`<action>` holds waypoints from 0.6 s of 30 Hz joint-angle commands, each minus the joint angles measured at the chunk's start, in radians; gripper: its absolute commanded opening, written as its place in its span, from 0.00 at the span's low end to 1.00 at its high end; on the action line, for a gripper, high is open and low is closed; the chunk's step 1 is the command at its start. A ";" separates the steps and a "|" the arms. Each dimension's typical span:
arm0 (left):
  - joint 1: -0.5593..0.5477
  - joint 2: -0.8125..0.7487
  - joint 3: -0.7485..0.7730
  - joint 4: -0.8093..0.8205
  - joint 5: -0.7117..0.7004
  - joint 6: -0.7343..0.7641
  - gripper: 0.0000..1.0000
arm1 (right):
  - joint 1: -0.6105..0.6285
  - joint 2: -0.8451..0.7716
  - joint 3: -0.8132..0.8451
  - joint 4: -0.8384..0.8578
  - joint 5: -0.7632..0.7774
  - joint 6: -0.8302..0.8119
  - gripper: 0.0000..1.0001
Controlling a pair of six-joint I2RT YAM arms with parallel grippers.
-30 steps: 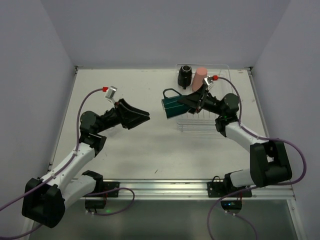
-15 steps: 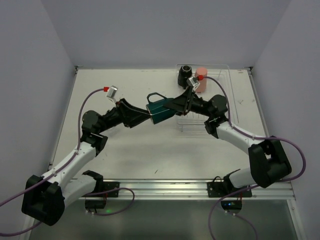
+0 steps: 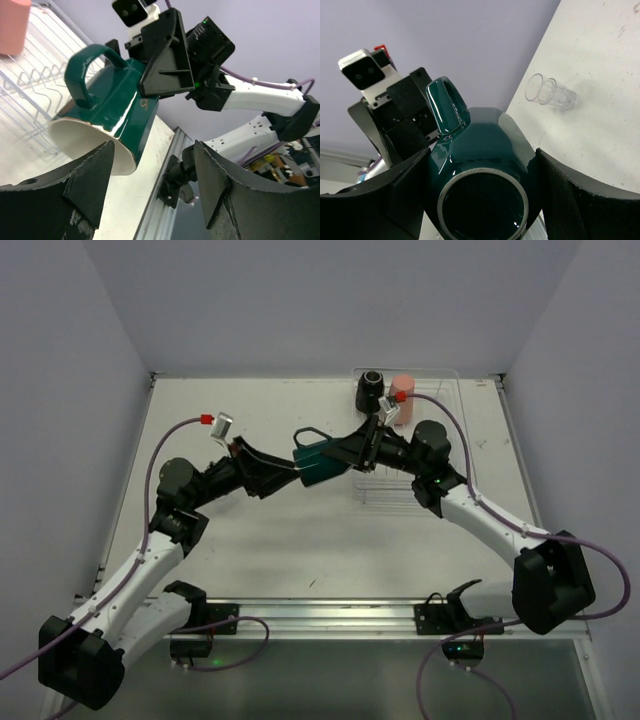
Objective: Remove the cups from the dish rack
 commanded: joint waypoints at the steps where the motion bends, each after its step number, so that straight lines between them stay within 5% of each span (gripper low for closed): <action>1: -0.007 -0.025 0.072 -0.109 -0.050 0.151 0.69 | 0.003 -0.087 0.057 -0.038 0.037 -0.069 0.00; 9: -0.007 -0.009 0.086 -0.096 -0.068 0.197 0.69 | 0.006 -0.163 -0.007 -0.084 0.020 -0.083 0.00; 18: -0.007 0.017 0.067 -0.003 -0.058 0.197 0.69 | 0.044 -0.167 -0.095 0.067 -0.057 0.007 0.00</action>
